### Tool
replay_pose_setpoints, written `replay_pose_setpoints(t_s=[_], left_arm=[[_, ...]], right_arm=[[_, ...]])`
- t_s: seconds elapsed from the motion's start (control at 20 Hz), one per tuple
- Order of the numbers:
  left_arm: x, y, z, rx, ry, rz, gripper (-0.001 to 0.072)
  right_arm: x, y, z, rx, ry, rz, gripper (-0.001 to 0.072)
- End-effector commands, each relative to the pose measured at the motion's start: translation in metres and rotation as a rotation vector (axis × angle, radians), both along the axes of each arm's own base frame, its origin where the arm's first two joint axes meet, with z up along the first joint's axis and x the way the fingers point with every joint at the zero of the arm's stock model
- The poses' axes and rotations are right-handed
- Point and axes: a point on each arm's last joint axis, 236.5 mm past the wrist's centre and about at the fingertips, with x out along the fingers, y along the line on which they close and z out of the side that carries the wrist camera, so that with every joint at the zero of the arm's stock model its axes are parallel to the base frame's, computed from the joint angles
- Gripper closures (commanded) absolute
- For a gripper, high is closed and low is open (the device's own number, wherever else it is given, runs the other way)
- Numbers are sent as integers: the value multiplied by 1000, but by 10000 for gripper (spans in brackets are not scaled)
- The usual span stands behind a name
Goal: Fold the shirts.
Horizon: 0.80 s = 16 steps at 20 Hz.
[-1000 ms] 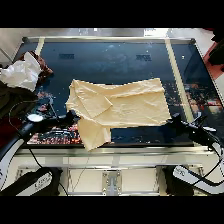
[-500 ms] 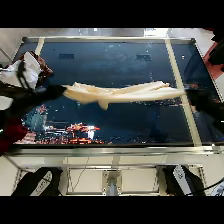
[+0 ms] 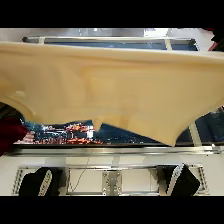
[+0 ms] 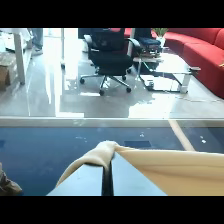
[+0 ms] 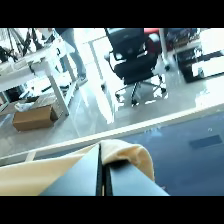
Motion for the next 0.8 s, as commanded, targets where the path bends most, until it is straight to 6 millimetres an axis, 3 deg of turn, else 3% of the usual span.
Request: replay_pose_setpoints(t_s=[0.0,0.15,0.25,0.35,0.55,0.65,0.75], left_arm=[[36,16,-9,19,78,37,698],[108,11,-79,-54,306,-44,698],[156,0,-118,-72,389,-83,698],[201,-12,-161,-72,453,-94,698],[265,-11,-264,-48,620,0,698],[289,-10,-309,-52,666,28,698],[313,-10,-342,-70,665,44,698]], right_arm=[[-1,-6,26,-19,-44,-29,677],[31,-36,12,91,-13,85,677],[61,-60,-16,184,38,159,677],[104,-64,-77,253,195,229,677],[216,-41,-259,122,581,172,677],[259,-46,-315,72,636,74,677],[296,-59,-350,119,621,5,677]])
